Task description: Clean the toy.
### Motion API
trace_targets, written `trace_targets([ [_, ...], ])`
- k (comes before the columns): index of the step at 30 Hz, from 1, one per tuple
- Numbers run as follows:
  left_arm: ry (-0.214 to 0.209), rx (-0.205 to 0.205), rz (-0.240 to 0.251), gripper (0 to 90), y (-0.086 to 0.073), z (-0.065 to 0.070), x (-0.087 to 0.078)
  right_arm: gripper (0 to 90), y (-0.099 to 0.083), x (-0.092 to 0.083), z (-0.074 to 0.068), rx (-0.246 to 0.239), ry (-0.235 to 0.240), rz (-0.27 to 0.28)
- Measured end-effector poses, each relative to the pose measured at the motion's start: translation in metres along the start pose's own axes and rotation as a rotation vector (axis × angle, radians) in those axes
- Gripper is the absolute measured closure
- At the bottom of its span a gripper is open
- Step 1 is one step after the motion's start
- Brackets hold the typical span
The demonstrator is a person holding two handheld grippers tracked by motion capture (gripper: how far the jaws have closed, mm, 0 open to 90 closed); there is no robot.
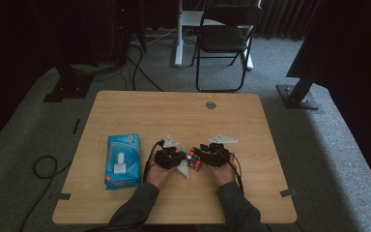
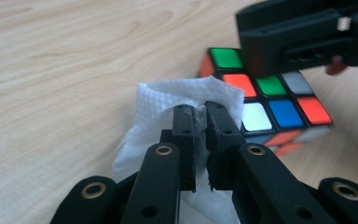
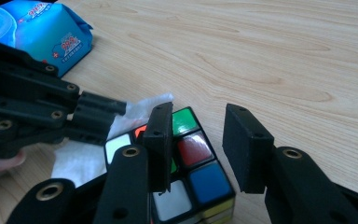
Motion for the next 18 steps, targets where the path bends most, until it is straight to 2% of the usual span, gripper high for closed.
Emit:
trace_targets([
  [4,-0.003,0.005,-0.001,83.8,-0.005,0.006,-0.003,59.9,0.0,0.0,-0.001,-0.013,-0.009,-0.006],
  [8,-0.006,-0.009,0.004,84.1,-0.008,0.009,-0.004,57.7,0.0,0.0,-0.001,-0.022,-0.022,-0.014],
  [18,-0.016,-0.015,0.01,83.8,-0.011,0.012,-0.004,54.2,0.001,-0.003,0.0,-0.046,-0.053,-0.038],
])
Point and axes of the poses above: each handheld gripper's, and its own axes: x roughly forward along the jaws, y roughly out of its top, z roughly to its right, the point moved 10 cm from there along x, roughly forward along the jaws, and after that the axes turned 7 degrees about -x, right-handed, at the moved point
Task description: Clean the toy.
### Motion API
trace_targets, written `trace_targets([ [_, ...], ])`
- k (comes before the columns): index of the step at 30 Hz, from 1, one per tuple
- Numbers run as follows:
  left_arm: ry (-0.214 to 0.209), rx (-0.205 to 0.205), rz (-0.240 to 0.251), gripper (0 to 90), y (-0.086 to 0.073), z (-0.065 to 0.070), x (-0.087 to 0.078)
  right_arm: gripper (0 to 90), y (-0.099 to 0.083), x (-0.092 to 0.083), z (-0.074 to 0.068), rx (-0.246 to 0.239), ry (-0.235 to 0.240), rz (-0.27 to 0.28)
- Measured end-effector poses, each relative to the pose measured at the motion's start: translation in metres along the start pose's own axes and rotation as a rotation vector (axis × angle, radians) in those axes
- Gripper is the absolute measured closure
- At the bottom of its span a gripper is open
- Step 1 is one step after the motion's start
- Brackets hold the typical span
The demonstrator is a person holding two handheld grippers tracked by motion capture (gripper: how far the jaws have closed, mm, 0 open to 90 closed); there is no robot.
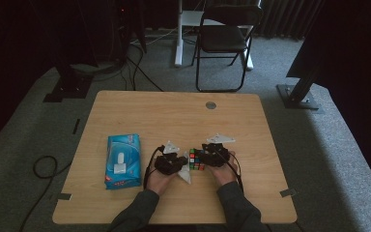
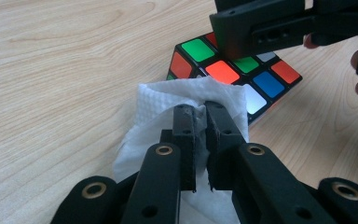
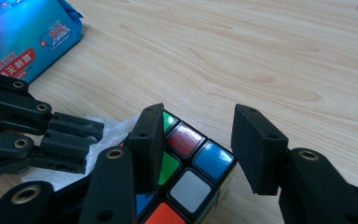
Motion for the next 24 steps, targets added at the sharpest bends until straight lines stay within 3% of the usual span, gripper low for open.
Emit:
trace_targets([
  [13,-0.002,0.004,0.006,83.8,0.0011,0.0019,-0.0016,63.6,-0.0035,-0.0084,0.0071,0.011,-0.044,-0.018],
  [17,-0.003,0.003,0.002,83.8,0.0,0.0022,-0.0007,64.2,-0.0052,-0.009,0.0078,0.012,-0.044,-0.038],
  [24,0.003,0.004,0.011,83.8,0.0036,0.0011,-0.0002,66.9,-0.0044,-0.0069,0.0077,0.032,-0.041,-0.025],
])
Point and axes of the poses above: each handheld gripper's, and its own axes: x roughly forward along the jaws, y roughly out of its top, z roughly to its right, the point moved 10 cm from there along x, roughly forward along the jaws, and after that the axes turned 7 degrees about -x, right-handed, at the moved point
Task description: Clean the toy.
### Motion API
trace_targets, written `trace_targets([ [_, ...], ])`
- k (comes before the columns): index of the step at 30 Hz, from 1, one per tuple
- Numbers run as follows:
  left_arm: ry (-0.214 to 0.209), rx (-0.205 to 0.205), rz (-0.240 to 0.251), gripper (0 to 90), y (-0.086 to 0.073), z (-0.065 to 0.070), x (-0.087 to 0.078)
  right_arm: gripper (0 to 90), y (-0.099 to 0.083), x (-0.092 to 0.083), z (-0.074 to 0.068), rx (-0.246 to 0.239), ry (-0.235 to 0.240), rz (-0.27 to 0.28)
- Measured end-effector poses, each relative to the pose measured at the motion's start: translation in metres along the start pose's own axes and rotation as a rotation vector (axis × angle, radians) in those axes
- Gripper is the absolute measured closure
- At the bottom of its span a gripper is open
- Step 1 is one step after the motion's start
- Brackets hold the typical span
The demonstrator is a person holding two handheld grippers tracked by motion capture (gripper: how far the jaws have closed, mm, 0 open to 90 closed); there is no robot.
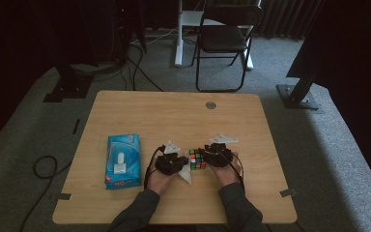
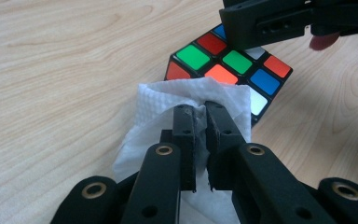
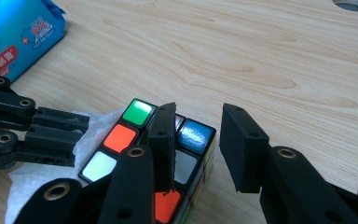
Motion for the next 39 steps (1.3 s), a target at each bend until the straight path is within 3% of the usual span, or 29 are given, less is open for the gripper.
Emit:
trace_targets([
  [13,0.018,-0.013,0.059,84.3,0.025,-0.01,-0.001,69.7,0.001,0.003,0.001,0.014,0.008,0.029],
  [16,0.023,0.004,0.035,84.3,0.024,-0.009,0.006,69.8,0.001,0.003,0.001,0.012,0.004,0.031],
  [18,0.015,-0.017,0.039,84.7,0.024,-0.01,0.007,69.7,0.001,0.003,0.001,0.011,0.0,0.031],
  [23,0.014,-0.004,0.034,84.7,0.024,-0.01,0.007,69.7,0.001,0.003,0.001,0.017,0.002,0.034],
  [28,0.025,-0.026,0.038,84.7,0.022,-0.014,0.01,69.8,0.001,0.003,0.001,0.017,0.001,0.035],
  [36,0.044,-0.036,-0.033,84.9,0.005,-0.021,0.023,69.7,0.001,0.003,0.001,0.019,0.002,0.036],
  [38,0.05,-0.032,-0.042,85.0,0.003,-0.022,0.025,69.7,0.001,0.003,0.001,0.019,0.002,0.036],
  [39,0.072,-0.014,-0.06,85.0,-0.002,-0.023,0.029,69.7,0.001,0.003,0.001,0.019,0.002,0.036],
])
Point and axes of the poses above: each handheld gripper's, and its own axes: x roughly forward along the jaws, y roughly out of its top, z roughly to its right, the point moved 10 cm from there along x, roughly forward along the jaws, and after that the axes turned 7 degrees about -x, right-handed, at the moved point
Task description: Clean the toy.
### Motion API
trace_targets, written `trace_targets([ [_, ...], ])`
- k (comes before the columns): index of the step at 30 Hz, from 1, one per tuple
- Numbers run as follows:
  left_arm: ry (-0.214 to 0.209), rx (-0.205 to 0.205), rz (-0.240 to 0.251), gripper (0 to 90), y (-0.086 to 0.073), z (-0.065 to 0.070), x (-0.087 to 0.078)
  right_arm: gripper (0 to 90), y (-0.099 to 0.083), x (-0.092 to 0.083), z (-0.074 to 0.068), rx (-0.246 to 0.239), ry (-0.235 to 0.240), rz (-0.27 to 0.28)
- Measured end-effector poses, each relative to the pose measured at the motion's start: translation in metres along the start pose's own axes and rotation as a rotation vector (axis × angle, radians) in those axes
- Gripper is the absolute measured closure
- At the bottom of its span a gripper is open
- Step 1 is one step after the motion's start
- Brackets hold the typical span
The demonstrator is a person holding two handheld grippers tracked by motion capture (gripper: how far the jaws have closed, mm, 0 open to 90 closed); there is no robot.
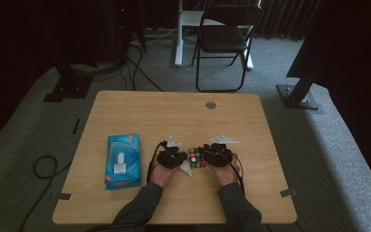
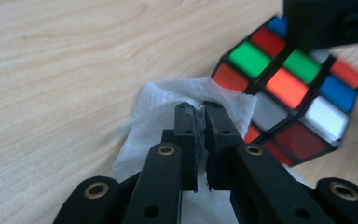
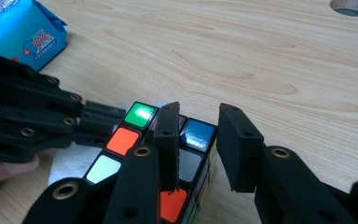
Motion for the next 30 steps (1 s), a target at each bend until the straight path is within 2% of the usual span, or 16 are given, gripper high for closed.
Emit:
trace_targets([
  [5,0.007,0.012,-0.002,85.1,-0.002,0.0,0.002,69.7,0.0,0.0,0.0,-0.001,-0.001,0.002],
  [12,-0.004,-0.002,0.004,85.0,-0.002,0.0,0.001,69.7,0.0,0.0,0.0,0.001,0.001,0.004],
  [17,-0.012,0.018,0.037,84.9,0.003,0.005,-0.012,69.6,0.0,0.0,0.0,0.005,0.006,0.007],
  [22,-0.041,0.032,0.081,84.9,0.014,0.013,-0.027,69.6,0.0,0.0,0.0,0.004,0.004,0.007],
  [26,-0.06,0.044,0.1,84.9,0.02,0.02,-0.034,69.6,0.0,0.0,0.0,0.004,0.005,0.008],
  [30,-0.067,0.052,0.104,84.9,0.02,0.024,-0.034,69.6,0.0,0.0,0.001,0.004,0.005,0.007],
])
Point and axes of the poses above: each handheld gripper's, and its own axes: x roughly forward along the jaws, y roughly out of its top, z roughly to its right, the point moved 10 cm from there along x, roughly forward along the jaws, and after that the axes turned 7 degrees about -x, right-handed, at the moved point
